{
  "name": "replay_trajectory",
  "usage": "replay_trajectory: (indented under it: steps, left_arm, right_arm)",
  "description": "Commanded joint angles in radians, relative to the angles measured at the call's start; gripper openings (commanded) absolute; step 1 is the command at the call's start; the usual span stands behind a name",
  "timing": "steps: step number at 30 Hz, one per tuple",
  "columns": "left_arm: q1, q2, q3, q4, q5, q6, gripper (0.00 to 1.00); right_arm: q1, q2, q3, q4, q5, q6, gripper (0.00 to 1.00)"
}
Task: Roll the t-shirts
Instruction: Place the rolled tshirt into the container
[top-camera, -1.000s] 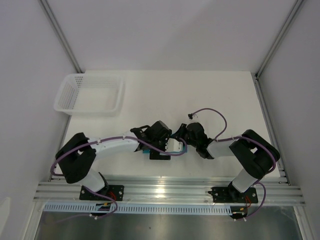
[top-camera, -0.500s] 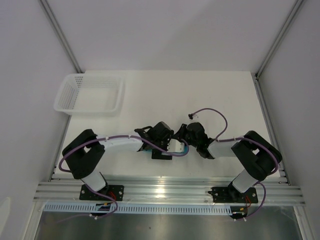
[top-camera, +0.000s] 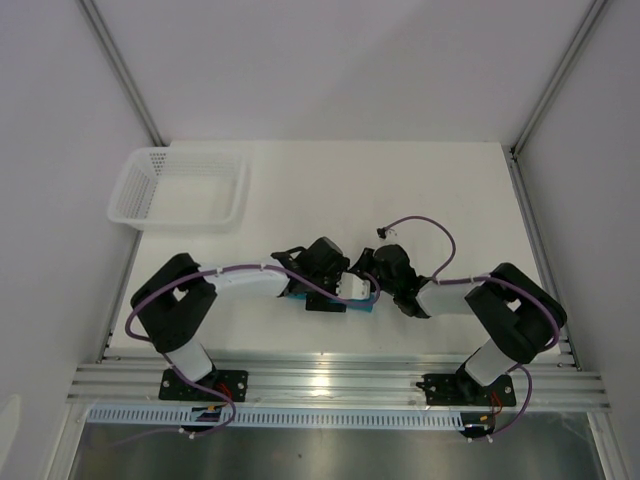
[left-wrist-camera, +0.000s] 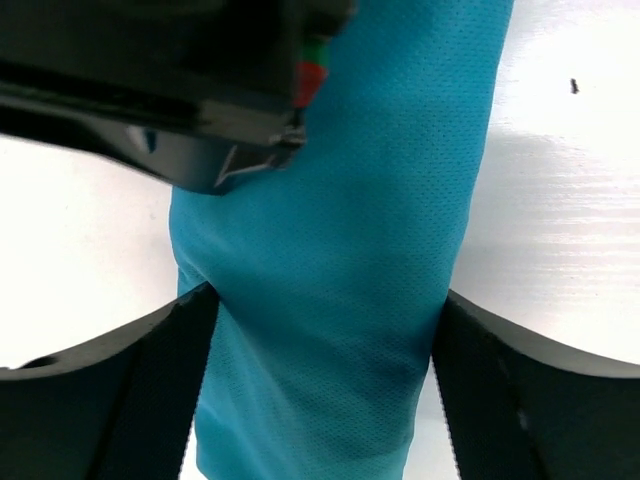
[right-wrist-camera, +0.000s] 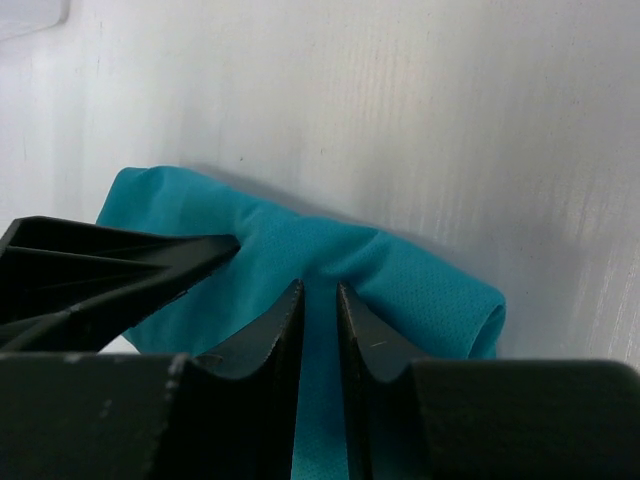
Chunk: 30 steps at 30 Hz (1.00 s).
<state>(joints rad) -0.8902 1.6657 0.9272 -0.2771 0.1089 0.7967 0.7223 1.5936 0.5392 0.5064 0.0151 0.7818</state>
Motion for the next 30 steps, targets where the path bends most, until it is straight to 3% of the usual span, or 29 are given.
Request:
replay_trajectory:
  steps: [1,5,10,15,16,25,30]
  left_arm:
    - [0.002,0.046,0.009,-0.086,0.067,0.081,0.83]
    - [0.004,0.072,0.045,-0.157,0.101,0.101,0.64]
    - [0.004,0.104,0.082,-0.22,0.123,0.113,0.54]
    - [0.004,0.12,0.101,-0.255,0.14,0.11,0.35]
    - [0.005,0.123,0.105,-0.26,0.144,0.108,0.28]
    - [0.043,0.134,0.171,-0.303,0.178,0.006,0.01]
    - [0.069,0.12,0.188,-0.281,0.149,-0.066,0.01]
  right_arm:
    - [0.002,-0.037,0.027,0.0,0.013,-0.016,0.23]
    - [0.0,-0.044,0.024,-0.006,0.017,-0.016,0.23]
    - [0.0,-0.066,0.016,-0.022,0.029,-0.021,0.23]
    - [-0.009,-0.102,0.007,-0.037,0.037,-0.032,0.24]
    - [-0.017,-0.112,0.005,-0.048,0.042,-0.035,0.24]
    - [-0.073,-0.241,-0.021,-0.143,0.069,-0.082,0.25]
    - [-0.107,-0.317,-0.033,-0.189,0.089,-0.104,0.25]
